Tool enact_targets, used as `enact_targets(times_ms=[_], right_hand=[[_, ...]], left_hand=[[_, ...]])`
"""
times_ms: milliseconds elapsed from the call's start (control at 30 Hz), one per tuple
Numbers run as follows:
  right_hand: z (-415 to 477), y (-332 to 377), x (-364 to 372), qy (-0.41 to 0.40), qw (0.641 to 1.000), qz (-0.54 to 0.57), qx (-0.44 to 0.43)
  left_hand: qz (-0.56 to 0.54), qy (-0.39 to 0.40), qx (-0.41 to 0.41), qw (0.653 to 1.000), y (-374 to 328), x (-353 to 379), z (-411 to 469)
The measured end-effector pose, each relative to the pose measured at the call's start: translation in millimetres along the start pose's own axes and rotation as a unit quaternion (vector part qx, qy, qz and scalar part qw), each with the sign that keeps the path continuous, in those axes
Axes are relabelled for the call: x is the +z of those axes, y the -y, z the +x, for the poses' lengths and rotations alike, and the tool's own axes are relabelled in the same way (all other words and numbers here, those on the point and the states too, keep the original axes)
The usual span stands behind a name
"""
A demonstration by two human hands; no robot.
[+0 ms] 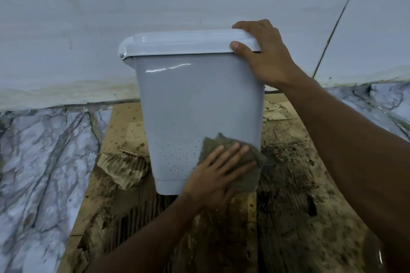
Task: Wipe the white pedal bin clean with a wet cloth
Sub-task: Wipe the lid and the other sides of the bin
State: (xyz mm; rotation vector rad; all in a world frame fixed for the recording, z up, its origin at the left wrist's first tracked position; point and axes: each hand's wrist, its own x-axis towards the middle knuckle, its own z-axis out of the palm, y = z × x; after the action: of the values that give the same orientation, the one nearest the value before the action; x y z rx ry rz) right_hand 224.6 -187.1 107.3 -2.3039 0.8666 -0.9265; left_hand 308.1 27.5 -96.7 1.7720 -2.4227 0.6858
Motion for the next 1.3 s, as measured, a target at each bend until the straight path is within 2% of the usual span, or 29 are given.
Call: enact_targets(times_ms=[33,167,233,367,500,600,667,833,967,1167,1300], right_hand=[[0.3,0.8,-0.5,0.001,1.0,0.001,0.001],[0.2,1.6,-1.2,0.0,1.0,0.001,0.002],[0.1,1.4,-0.5,0.001,1.0,-0.005,-0.002],[0.3,0.7,0.0,-0.001,1.0,-0.009,-0.003],[-0.2,0.8,0.4,-0.004,1.0,-0.008,-0.005],[-0.1,-0.2,1.0,-0.007,1.0,-0.011,-0.007],[0.8,-1.1,0.8,-0.009,1.0,-0.012,-0.005],[3.3,-1.7,2.1,-0.01,1.0,-0.012,-0.004],[2.1,-1.9,2.3,-0.008,1.0,-0.022,-0.009],[1.0,0.3,3.3,-0.011,0.999,-0.032,-0.014],[0.8,-1.0,1.4,-0.014,1.0,-0.027,-0.005]], left_hand=[[-0.006,-0.011,-0.023,1.0,18.9,-9.2,8.0],[-0.011,-0.086,-0.205,0.975,96.9,-47.7,38.9],[0.001,-0.102,-0.246,0.964,109.4,-53.7,40.4],[-0.015,-0.094,-0.242,0.966,71.6,-27.7,10.2],[0.002,-0.023,-0.149,0.989,18.0,9.6,-58.7],[0.02,-0.014,-0.105,0.994,19.1,15.2,-77.3],[0.003,-0.039,-0.128,0.991,40.2,4.1,-63.2],[-0.035,-0.129,-0.311,0.941,100.1,-31.1,-14.7],[-0.047,-0.14,-0.325,0.934,84.8,-19.7,-25.5],[-0.053,-0.062,-0.31,0.947,7.4,21.7,-88.7],[-0.048,-0.059,-0.291,0.954,16.4,15.6,-77.6]])
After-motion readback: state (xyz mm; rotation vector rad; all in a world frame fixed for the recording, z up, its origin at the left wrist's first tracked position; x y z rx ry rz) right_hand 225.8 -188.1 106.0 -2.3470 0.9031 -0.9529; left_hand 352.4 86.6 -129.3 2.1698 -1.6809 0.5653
